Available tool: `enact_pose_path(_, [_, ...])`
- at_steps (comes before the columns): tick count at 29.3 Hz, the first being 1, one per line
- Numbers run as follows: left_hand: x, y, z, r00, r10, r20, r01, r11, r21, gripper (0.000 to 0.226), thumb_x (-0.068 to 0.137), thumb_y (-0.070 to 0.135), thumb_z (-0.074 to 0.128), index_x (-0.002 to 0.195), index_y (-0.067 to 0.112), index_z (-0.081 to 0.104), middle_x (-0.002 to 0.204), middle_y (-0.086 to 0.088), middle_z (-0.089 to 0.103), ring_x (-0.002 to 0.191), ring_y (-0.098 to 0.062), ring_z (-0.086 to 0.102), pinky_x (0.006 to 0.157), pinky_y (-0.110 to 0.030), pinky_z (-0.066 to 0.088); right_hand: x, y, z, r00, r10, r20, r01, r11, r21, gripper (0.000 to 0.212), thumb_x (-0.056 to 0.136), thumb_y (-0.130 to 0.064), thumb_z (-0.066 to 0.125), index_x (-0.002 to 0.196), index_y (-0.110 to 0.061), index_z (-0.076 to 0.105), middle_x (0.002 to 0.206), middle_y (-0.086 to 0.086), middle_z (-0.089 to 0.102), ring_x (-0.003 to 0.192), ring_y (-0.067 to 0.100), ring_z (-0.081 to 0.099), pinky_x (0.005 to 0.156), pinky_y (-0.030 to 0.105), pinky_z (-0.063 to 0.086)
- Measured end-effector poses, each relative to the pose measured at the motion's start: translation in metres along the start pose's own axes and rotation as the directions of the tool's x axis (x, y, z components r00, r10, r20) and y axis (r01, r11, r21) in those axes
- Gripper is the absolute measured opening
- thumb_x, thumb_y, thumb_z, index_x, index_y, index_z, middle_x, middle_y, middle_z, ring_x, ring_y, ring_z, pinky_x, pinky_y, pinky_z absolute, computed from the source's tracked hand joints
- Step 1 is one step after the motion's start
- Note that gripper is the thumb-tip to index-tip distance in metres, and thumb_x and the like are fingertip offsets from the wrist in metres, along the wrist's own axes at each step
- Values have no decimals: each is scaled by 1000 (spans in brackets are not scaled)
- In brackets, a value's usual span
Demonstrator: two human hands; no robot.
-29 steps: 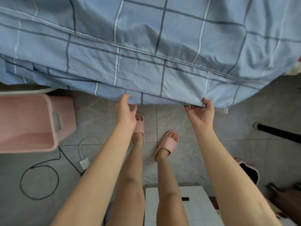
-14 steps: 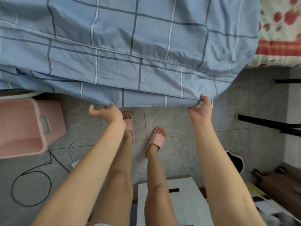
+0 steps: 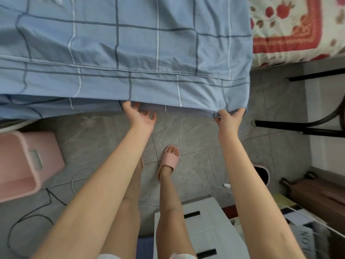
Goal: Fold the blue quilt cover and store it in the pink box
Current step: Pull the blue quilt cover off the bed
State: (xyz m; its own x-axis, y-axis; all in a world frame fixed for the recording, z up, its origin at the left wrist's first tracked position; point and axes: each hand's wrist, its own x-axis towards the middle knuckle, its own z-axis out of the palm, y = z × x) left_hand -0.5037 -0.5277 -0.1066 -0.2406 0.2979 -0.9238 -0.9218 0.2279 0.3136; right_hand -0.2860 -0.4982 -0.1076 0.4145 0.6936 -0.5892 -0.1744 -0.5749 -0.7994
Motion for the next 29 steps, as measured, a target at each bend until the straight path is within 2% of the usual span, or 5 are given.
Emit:
enact_pose_path(8, [-10,-8,13,935,244,-256,-175,948,266,20,91,12,58,73,16,48,71,1,45,54,-10,35,42,-16,27,17,-12,-14,1000,24,11,-23,998,-65,80,79,12,51,140,-30,18,130,5,44,88,17,56,57,19,47])
enact_pose_path(17, [-18,-33,-33,925,308,-222,-192,884,427,26,92,4,55,70,14,47,69,1,47,55,-6,40,52,-17,38,48,-15,-36,983,184,-1,-184,983,-22,45,86,14,42,114,-22,40,92,6,53,53,8,54,48,19,38])
enact_pose_path(22, [-21,-31,-39,916,356,-187,-251,870,425,29,90,-2,55,66,12,44,65,-1,46,54,-7,42,53,-18,39,80,-4,-50,929,345,132,-352,935,36,19,83,-9,50,70,-23,48,74,-3,46,72,5,43,88,34,47])
enact_pose_path(25, [-23,-30,-42,904,388,-180,-287,861,420,32,89,-4,56,65,11,42,64,-2,46,54,-8,42,53,-19,39,70,-21,-53,967,253,11,-252,957,143,22,88,10,40,81,-7,53,81,6,55,78,14,55,72,23,52])
enact_pose_path(29, [-32,-26,-42,893,402,-205,-312,878,362,36,86,-6,58,61,11,39,63,-2,47,55,-8,47,56,-19,44,61,-32,-58,962,272,-20,-253,916,311,6,94,-5,53,100,-5,57,101,11,65,97,23,65,87,32,55])
